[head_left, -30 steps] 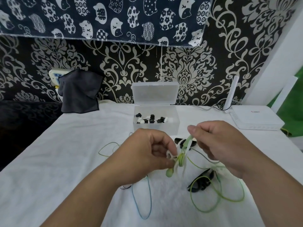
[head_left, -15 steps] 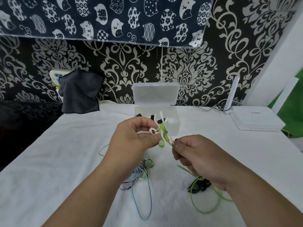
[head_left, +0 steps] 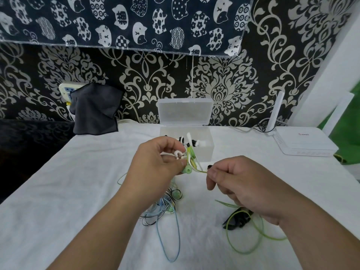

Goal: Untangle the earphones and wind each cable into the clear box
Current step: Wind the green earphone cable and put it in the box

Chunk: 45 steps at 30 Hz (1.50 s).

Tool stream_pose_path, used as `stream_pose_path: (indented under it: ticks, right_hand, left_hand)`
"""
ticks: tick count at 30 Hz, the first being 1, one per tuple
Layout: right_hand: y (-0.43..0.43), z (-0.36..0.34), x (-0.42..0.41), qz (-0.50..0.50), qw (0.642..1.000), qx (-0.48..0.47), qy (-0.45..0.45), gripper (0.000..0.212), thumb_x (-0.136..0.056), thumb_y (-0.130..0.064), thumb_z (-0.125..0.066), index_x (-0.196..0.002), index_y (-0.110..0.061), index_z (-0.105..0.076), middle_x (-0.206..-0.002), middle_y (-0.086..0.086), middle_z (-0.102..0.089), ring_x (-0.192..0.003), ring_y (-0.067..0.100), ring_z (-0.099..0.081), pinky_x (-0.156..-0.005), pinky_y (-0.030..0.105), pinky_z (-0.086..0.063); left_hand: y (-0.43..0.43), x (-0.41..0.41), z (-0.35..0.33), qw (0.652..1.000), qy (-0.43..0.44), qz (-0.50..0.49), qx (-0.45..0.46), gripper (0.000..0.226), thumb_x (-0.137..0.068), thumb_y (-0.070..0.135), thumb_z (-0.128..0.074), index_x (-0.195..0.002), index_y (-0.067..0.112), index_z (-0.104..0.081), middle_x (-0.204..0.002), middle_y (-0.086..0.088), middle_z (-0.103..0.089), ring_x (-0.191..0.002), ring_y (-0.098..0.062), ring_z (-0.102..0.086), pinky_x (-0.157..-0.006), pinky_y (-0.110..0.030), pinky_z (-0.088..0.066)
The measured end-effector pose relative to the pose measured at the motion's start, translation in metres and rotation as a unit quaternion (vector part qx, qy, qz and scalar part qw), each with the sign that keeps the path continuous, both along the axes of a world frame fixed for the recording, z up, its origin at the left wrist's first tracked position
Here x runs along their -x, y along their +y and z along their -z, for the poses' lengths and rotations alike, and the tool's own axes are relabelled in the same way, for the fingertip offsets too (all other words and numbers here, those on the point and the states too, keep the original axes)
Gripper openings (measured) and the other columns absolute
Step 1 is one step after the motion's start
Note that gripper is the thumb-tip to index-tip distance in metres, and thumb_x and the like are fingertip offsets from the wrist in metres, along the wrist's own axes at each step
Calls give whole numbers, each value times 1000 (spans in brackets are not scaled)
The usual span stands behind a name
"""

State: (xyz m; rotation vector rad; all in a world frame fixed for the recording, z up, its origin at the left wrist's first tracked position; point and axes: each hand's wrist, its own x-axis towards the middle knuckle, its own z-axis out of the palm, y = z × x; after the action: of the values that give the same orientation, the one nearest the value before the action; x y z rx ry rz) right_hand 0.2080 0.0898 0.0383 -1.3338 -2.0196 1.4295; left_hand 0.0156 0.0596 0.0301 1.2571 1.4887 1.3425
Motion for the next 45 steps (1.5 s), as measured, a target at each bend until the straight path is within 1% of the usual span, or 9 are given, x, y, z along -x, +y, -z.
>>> stream_pose_path:
  ticks: [6, 11, 17, 21, 24, 28, 31, 36, 45]
  right_hand:
    - [1, 3, 1, 23, 1000, -7, -4, 36, -102, -30, -51, -73, -17, -69, -50, -12, -37, -44, 8, -29, -45, 20, -25]
    - [-2, 1, 3, -9, 1000, -10, -14, 32, -101, -28, -53, -77, -16, -71, -47, -14, -39, -40, 2, -34, -44, 14, -26]
    - [-2, -1, 4, -1, 1000, -26, 9, 29, -99, -27, -55, -80, -15, -72, -45, -15, -40, -37, 1, -36, -41, 10, -26]
    - [1, -6, -2, 36, 997, -16, 61, 29, -99, -27, -56, -76, -18, -72, -51, -9, -35, -47, 10, -26, -47, 20, -25]
    - [2, -6, -1, 43, 996, -17, 81, 32, -98, -26, -55, -71, -20, -71, -54, -6, -36, -51, 14, -25, -49, 24, -24]
    - [1, -6, 2, 41, 994, -7, 105, 37, -100, -21, -52, -68, -19, -69, -53, -8, -37, -49, 10, -27, -47, 20, -25]
    - [1, -5, 2, 44, 992, -4, 116, 37, -101, -19, -51, -68, -16, -69, -52, -8, -38, -48, 8, -29, -47, 19, -26]
    - [3, -7, -3, 83, 988, -16, 130, 32, -99, -19, -55, -72, -12, -71, -51, -9, -39, -47, 9, -29, -47, 19, -26]
    - [7, -6, -1, 130, 981, -52, 137, 36, -99, -20, -55, -67, -21, -70, -47, -12, -36, -43, 6, -31, -50, 23, -28]
  left_hand:
    - [-1, 3, 1, 1000, 21, -2, 5, 27, -81, -8, -71, -79, 18, -69, -64, -6, -62, -57, -19, -62, -73, -40, -60]
    - [-3, -4, -2, 997, 70, -28, -21, 24, -76, -7, -75, -77, 17, -70, -73, 2, -69, -61, -1, -65, -55, -10, -45]
    - [-4, -12, 3, 984, 170, -17, -48, 30, -77, 1, -73, -74, 31, -67, -77, 13, -69, -72, -3, -67, -64, -8, -47]
    - [-5, -8, 1, 977, 206, 6, -46, 30, -75, 3, -76, -72, 32, -66, -73, 24, -64, -70, 0, -63, -64, -6, -43]
    - [-5, -9, 1, 988, 149, 37, -32, 29, -76, -2, -77, -73, 26, -68, -67, 17, -65, -62, -1, -62, -62, -9, -45]
    - [-5, -13, 5, 995, 22, 98, -16, 24, -81, -10, -71, -82, 14, -68, -79, -11, -70, -68, -21, -72, -63, -23, -52]
    - [-5, -16, 7, 994, 12, 109, -10, 26, -81, -10, -71, -82, 15, -66, -77, -7, -68, -67, -22, -71, -62, -20, -50]
    - [-5, -15, 8, 982, 161, 97, -29, 31, -78, -1, -75, -77, 29, -66, -78, 15, -66, -76, -4, -66, -70, -18, -50]
    - [-8, -19, 5, 986, 7, 165, 6, 22, -81, -10, -70, -81, 12, -65, -70, 3, -62, -60, -9, -60, -60, -17, -47]
